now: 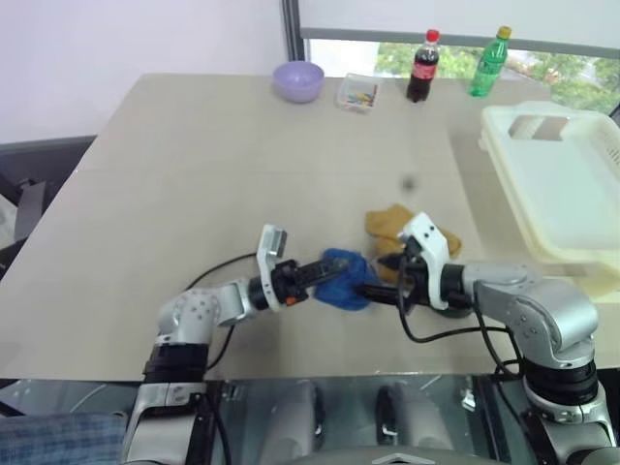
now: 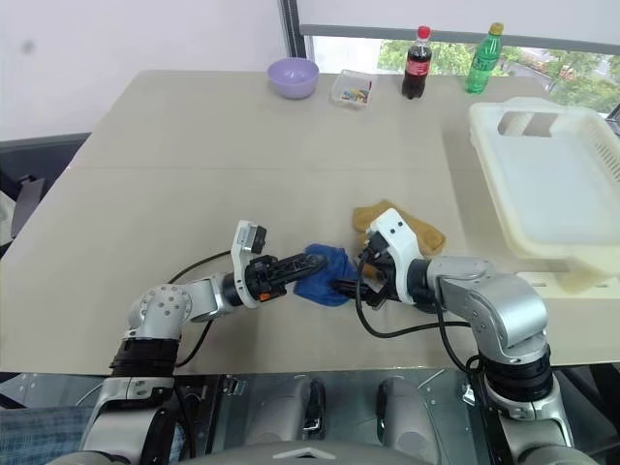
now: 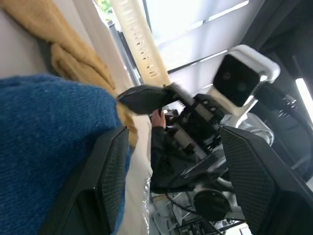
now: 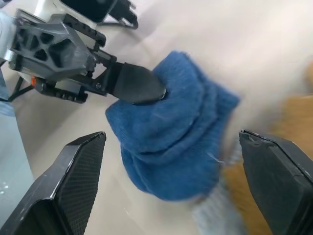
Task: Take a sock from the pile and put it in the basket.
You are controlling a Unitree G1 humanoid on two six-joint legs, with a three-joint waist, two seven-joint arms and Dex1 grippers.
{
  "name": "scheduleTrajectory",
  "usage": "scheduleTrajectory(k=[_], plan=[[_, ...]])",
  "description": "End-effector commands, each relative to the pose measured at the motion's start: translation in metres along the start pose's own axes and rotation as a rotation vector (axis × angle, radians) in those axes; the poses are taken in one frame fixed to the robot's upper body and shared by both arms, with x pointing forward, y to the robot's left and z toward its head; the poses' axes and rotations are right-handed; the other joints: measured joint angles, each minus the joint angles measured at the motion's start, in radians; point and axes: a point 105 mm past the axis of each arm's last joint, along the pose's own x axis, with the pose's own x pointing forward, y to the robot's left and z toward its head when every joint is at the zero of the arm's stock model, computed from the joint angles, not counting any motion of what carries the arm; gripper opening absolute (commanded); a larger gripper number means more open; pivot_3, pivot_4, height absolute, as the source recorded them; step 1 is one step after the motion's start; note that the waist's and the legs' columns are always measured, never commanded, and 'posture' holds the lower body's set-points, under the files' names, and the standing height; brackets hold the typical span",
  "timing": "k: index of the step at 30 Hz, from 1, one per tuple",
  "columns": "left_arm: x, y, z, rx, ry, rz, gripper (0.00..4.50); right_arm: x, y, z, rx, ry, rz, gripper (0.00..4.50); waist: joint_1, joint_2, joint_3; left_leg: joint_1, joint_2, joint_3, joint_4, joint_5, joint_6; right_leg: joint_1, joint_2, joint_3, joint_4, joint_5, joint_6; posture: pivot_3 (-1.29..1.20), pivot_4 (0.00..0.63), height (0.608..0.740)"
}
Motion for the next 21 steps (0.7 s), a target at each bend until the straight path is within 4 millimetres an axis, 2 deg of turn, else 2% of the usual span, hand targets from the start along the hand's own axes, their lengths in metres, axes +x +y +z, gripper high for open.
scheduleTrajectory(k=[1,9,14,21], plan=[[0.001,0.002,-0.004,0.004,0.022,-0.004,3.18,0.007,-0.012,-0.001,0.002,-0.003,-0.065,4.46,-0.001,0.000,0.000,0.000,0.000,0.000,0.000,0.000,0.000,0.000,0.000,0.000,0.000,0.000,0.000,0.00,0.150,0.733],[-0.005,0.008,-0.011,0.006,0.033,0.021,3.18,0.018,-0.019,0.002,0.015,-0.028,-0.077,4.46,-0.006,0.000,0.000,0.000,0.000,0.000,0.000,0.000,0.000,0.000,0.001,0.000,0.000,0.000,0.001,0.00,0.150,0.733],[-0.008,0.008,-0.014,0.001,0.036,0.023,3.18,0.027,-0.032,0.008,0.055,-0.051,-0.093,4.46,-0.009,0.000,0.000,0.001,0.001,0.000,0.000,0.000,0.000,0.001,0.001,0.000,0.000,0.000,0.001,0.00,0.150,0.733],[-0.008,0.005,-0.015,0.003,0.046,0.006,3.18,0.043,-0.037,0.002,0.014,0.032,-0.058,4.46,-0.009,0.000,0.000,0.001,0.001,0.000,0.000,0.000,0.000,0.001,0.001,0.001,0.001,0.000,0.001,0.00,0.150,0.733]])
